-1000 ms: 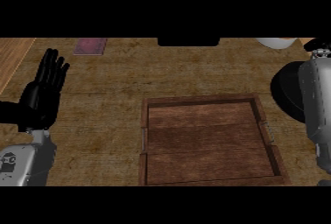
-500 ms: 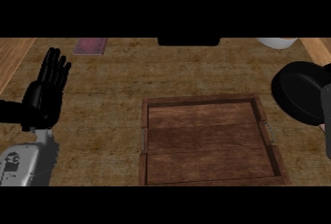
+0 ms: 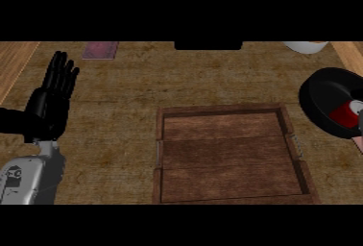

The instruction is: Pick the can from the tray and place it in the pot

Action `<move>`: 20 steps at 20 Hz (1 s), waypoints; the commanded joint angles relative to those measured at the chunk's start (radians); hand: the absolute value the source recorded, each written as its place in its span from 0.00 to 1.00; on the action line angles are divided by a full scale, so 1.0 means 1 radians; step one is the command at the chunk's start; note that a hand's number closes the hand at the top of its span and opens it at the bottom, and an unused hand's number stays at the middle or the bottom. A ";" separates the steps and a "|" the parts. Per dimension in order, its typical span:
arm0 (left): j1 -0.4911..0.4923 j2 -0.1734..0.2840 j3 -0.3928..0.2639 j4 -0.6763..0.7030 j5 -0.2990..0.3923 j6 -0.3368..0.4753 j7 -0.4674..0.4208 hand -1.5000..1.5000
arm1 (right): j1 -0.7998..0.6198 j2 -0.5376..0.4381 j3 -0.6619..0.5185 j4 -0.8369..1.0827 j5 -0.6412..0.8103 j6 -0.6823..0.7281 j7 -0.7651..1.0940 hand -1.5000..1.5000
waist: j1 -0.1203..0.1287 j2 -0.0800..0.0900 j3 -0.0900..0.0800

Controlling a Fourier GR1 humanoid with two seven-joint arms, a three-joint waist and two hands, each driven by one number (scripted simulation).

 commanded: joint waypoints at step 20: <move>-0.004 0.003 0.033 0.070 0.001 -0.017 -0.036 0.50 | 0.131 0.119 -0.036 -0.373 -0.421 -0.434 -0.322 0.00 | -0.032 -0.009 -0.003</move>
